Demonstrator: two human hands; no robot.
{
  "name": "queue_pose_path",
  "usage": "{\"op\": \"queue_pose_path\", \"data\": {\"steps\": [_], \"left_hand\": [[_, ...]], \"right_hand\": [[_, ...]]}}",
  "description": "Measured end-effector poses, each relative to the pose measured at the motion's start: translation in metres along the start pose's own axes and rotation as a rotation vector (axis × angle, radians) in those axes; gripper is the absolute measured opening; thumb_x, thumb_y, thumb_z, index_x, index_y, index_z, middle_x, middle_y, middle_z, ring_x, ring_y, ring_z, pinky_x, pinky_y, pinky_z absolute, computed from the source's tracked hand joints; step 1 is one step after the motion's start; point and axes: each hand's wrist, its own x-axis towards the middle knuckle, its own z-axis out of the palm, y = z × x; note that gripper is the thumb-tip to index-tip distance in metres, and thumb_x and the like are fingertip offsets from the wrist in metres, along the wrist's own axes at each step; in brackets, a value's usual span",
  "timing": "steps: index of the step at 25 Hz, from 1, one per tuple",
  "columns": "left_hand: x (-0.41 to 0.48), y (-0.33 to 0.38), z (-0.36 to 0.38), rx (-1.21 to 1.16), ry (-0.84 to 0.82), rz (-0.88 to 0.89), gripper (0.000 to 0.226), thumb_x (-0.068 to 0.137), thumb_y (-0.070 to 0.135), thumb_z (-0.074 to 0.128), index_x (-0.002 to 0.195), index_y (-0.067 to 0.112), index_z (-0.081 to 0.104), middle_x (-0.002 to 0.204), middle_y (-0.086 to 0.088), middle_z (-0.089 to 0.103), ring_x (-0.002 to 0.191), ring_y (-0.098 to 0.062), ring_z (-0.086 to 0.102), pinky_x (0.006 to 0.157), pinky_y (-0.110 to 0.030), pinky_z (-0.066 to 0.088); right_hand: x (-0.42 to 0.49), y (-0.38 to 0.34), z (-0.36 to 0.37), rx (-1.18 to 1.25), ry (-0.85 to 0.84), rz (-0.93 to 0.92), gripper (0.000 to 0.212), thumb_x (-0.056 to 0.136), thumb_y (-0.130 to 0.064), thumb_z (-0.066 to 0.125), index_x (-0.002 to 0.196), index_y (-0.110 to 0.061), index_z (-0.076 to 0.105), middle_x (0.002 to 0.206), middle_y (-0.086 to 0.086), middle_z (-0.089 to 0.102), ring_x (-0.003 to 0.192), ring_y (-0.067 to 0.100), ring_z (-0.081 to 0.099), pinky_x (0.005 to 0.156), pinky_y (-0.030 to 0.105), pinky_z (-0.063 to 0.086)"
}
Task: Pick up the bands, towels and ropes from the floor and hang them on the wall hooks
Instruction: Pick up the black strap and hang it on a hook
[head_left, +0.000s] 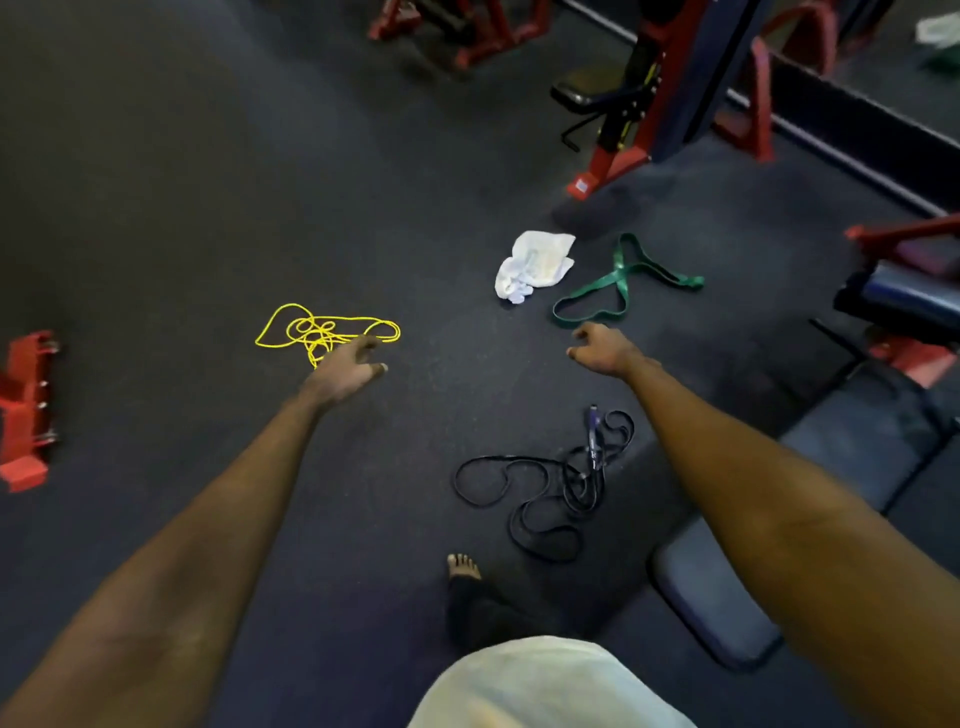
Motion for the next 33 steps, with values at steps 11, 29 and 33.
{"op": "queue_pose_path", "data": {"steps": [11, 29, 33], "left_hand": [[0.203, 0.028, 0.002, 0.146, -0.349, 0.171, 0.055, 0.085, 0.023, 0.068, 0.136, 0.011, 0.052, 0.139, -0.008, 0.056, 0.125, -0.024, 0.054, 0.101, -0.029, 0.04], [0.325, 0.203, 0.176, 0.703, -1.0, 0.711, 0.053, 0.089, 0.021, 0.066, 0.14, 0.018, 0.05, 0.141, -0.007, 0.053, 0.128, -0.023, 0.051, 0.097, -0.03, 0.039], [0.338, 0.209, 0.236, 0.83, -1.138, 0.815, 0.049, 0.09, 0.018, 0.066, 0.137, 0.016, 0.052, 0.137, -0.006, 0.056, 0.125, -0.024, 0.053, 0.09, -0.025, 0.037]], "right_hand": [[0.056, -0.005, 0.043, 0.215, 0.054, 0.359, 0.042, 0.09, -0.032, 0.062, 0.127, -0.012, 0.058, 0.132, 0.01, 0.06, 0.12, 0.029, 0.057, 0.095, 0.033, 0.045], [-0.007, -0.012, 0.152, 0.879, 0.432, 1.088, 0.036, 0.092, -0.023, 0.061, 0.123, -0.007, 0.06, 0.127, 0.013, 0.063, 0.117, 0.03, 0.058, 0.095, 0.035, 0.045], [0.012, -0.026, 0.196, 1.08, 0.471, 1.262, 0.038, 0.092, -0.023, 0.059, 0.127, -0.009, 0.057, 0.131, 0.011, 0.061, 0.119, 0.029, 0.056, 0.095, 0.033, 0.046]]}}
